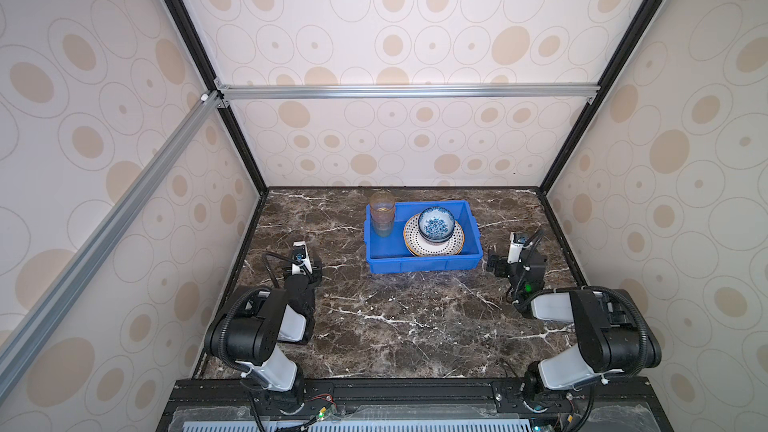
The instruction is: Place the mixed dishes into the plastic bin
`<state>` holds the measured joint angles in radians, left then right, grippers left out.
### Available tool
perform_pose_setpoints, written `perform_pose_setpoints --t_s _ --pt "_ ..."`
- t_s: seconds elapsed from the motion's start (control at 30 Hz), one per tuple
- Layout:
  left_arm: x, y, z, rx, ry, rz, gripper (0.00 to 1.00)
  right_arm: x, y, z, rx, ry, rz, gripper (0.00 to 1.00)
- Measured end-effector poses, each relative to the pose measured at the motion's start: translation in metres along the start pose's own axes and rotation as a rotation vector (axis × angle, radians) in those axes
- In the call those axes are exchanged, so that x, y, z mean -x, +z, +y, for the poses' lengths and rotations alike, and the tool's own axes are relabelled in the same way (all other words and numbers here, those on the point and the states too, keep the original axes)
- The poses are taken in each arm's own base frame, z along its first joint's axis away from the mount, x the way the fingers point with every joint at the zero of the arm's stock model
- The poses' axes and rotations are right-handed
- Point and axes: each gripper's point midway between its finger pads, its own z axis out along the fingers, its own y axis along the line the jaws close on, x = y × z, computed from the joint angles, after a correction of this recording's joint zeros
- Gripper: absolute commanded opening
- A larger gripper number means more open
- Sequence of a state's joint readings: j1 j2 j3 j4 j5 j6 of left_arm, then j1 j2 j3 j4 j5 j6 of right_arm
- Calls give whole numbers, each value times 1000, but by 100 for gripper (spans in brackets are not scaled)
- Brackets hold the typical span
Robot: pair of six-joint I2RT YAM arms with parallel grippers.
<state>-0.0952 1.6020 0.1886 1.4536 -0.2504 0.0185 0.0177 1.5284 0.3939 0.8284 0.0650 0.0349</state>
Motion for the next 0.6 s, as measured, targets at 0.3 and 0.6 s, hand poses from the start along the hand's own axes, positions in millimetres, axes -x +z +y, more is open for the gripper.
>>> perform_pose_setpoints --t_s 0.3,0.6 --pt "-12 1 3 5 -6 51 99 -2 0 -1 -7 -4 7 100" --pt "-13 1 3 5 -5 55 99 -2 0 -1 -8 -4 8 100"
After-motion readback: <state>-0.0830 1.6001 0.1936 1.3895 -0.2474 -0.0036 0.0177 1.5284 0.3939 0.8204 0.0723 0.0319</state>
